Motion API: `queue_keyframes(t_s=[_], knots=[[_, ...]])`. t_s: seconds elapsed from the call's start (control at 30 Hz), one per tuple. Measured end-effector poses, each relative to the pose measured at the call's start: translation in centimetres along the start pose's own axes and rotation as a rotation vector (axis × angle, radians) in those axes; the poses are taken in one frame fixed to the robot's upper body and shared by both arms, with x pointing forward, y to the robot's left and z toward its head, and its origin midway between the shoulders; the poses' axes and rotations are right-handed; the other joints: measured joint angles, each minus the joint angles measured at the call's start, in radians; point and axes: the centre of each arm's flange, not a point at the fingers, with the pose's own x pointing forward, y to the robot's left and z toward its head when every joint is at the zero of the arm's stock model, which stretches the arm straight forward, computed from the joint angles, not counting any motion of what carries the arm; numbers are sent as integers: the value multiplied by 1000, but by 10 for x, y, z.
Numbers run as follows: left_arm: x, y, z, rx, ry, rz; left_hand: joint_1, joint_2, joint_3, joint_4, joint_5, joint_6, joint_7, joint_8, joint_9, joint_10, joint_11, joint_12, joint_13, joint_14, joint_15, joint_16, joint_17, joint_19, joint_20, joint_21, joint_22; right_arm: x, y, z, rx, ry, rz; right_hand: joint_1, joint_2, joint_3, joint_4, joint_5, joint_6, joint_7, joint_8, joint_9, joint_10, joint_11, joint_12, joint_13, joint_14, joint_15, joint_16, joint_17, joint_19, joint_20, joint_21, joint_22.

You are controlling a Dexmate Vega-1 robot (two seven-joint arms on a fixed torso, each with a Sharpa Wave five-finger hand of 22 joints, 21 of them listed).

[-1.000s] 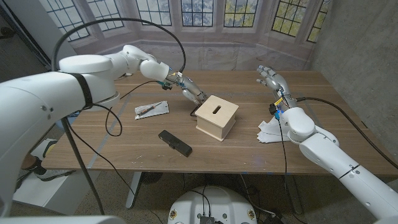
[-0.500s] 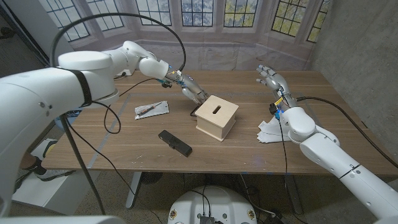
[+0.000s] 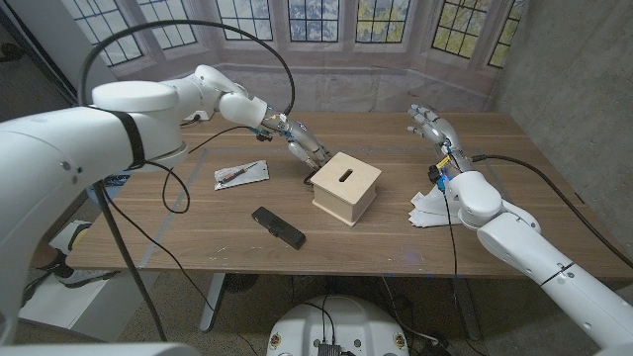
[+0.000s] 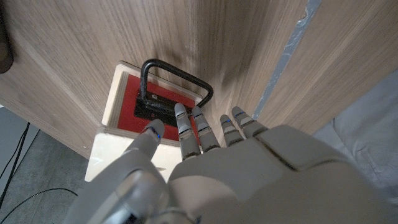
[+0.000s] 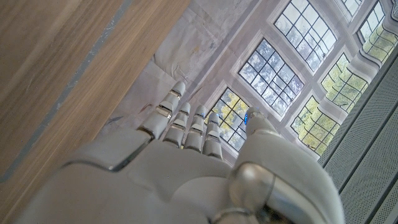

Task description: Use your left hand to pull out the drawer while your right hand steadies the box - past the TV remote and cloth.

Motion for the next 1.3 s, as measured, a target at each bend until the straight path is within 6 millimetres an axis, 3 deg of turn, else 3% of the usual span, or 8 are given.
queue_keyframes(t_s=[1.3], knots=[[9,-16,-1,41,21,-29,-9,-9,4,-4,-8,32,4,7,0,39,14,6,3,21,11,0,0,-6,-5,0,0,-7,6,7,-31,-4,3,0,0,1,-1,0,-1,2,0,0,-4,4,0,0,-9,-2,0,0,0,0,0,0]])
